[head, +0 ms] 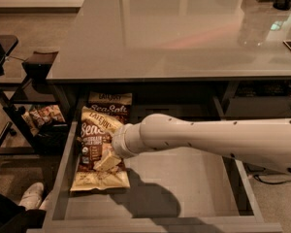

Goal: Pick brown chip bag from top drawer and place on counter

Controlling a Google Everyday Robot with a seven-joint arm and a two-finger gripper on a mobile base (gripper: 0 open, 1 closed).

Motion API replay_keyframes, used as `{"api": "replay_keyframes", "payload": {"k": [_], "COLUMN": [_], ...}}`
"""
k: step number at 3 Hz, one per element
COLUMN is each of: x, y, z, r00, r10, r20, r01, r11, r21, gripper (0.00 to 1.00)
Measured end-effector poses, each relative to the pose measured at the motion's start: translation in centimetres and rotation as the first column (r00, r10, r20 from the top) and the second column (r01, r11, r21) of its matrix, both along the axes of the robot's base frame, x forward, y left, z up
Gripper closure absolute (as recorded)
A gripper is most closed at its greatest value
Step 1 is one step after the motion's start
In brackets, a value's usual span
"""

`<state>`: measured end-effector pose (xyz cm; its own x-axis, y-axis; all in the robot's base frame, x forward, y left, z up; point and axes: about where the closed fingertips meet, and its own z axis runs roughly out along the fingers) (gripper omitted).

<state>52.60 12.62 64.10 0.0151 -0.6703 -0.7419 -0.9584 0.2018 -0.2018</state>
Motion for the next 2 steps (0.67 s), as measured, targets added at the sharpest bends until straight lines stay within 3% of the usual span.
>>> {"api": "replay_keyframes", "payload": {"k": [1, 2], "x": [0.0, 0.0], "y": [0.0, 0.3], "z": [0.5, 4.7], "r00": [1.0, 0.9996], "r10": [0.0, 0.029], "r20": [0.0, 0.001], "r01": [0.0, -0.029], "r11": [1.0, 0.997], "r21": [0.0, 0.075], "gripper": [1.0, 1.0]}}
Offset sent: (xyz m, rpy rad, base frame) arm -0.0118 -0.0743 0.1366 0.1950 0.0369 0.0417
